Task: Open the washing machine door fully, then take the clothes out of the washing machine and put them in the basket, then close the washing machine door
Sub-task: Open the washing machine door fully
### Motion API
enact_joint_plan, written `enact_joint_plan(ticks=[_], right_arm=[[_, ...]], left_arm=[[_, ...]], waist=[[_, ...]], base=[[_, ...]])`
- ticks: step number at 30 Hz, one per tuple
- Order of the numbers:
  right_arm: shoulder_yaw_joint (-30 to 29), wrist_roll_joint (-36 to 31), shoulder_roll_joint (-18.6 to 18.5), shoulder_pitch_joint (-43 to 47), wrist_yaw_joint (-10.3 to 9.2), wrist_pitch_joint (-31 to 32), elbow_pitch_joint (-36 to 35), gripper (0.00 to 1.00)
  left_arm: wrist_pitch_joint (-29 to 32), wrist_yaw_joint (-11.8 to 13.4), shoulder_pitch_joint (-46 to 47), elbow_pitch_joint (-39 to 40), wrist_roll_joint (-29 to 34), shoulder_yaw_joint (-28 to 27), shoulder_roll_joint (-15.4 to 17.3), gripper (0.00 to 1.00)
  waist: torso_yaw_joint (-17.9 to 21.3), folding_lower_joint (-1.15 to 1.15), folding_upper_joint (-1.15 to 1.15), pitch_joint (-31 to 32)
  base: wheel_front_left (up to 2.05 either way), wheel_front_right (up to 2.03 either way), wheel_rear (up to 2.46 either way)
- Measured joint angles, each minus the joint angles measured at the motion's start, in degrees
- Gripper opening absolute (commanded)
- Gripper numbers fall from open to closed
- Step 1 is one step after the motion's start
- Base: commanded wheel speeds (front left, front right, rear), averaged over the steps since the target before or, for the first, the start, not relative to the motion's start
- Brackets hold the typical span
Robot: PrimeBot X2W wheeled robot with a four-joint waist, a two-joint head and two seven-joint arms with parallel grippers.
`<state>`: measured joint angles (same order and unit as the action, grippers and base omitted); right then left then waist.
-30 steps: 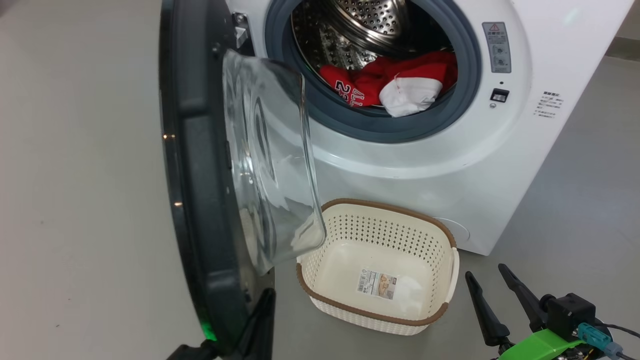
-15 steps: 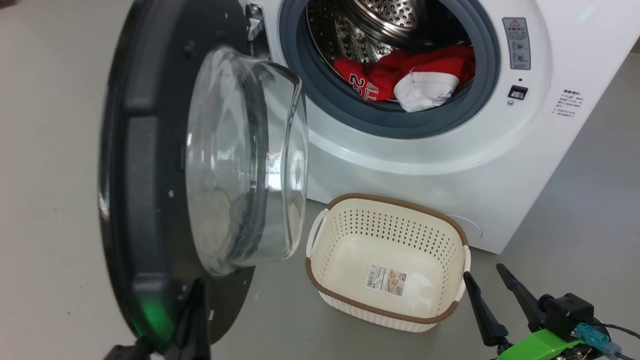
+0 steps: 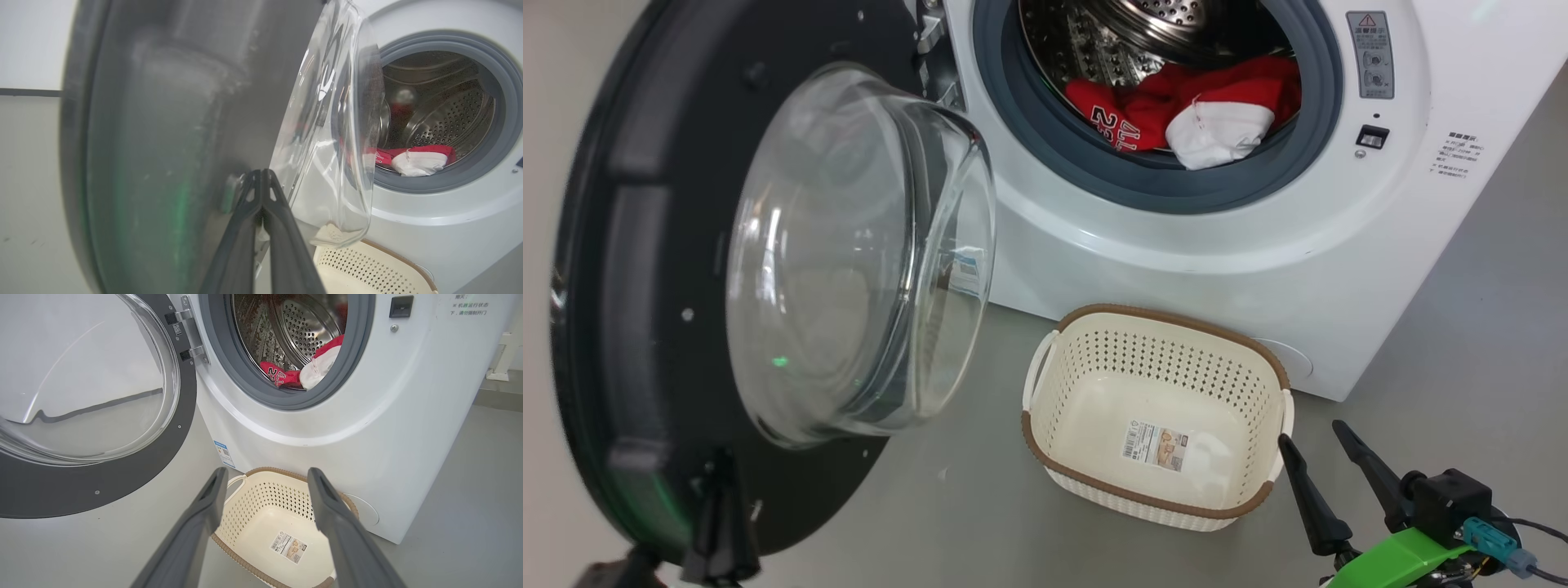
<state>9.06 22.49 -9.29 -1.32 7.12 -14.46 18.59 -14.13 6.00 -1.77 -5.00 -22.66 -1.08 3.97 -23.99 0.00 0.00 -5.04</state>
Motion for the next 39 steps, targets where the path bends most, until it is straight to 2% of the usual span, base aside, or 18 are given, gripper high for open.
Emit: enact_joint_plan(ticks=[14, 27, 35, 39], right_arm=[[1.2, 0.0, -1.4, -2.1, 0.01, 0.0, 0.1, 1.0], [1.2, -1.0, -2.3, -3.5, 0.0, 0.0, -0.2, 1.0], [1.4, -1.1, -2.8, -4.7, 0.01, 0.0, -0.2, 1.0], [1.7, -1.1, -2.8, -4.7, 0.01, 0.0, -0.2, 1.0]], left_arm=[[-0.2, -2.5, 8.2, -6.1, 2.3, -9.3, 2.6, 0.0], [-0.6, -5.1, 17.2, -15.7, 4.2, -17.1, 4.8, 0.0], [-0.6, -7.5, 22.2, -23.4, 6.3, -21.4, 7.9, 0.0], [-0.6, -7.6, 23.6, -25.7, 7.6, -23.0, 8.4, 0.0]], waist=[[0.9, 0.0, 0.0, -2.4], [2.2, 0.0, 0.0, -5.5], [3.1, 0.0, 0.0, -6.7], [3.4, 0.0, 0.0, -6.9]], base=[[0.0, 0.0, 0.0], [0.0, 0.0, 0.0], [0.0, 0.0, 0.0], [0.0, 0.0, 0.0]])
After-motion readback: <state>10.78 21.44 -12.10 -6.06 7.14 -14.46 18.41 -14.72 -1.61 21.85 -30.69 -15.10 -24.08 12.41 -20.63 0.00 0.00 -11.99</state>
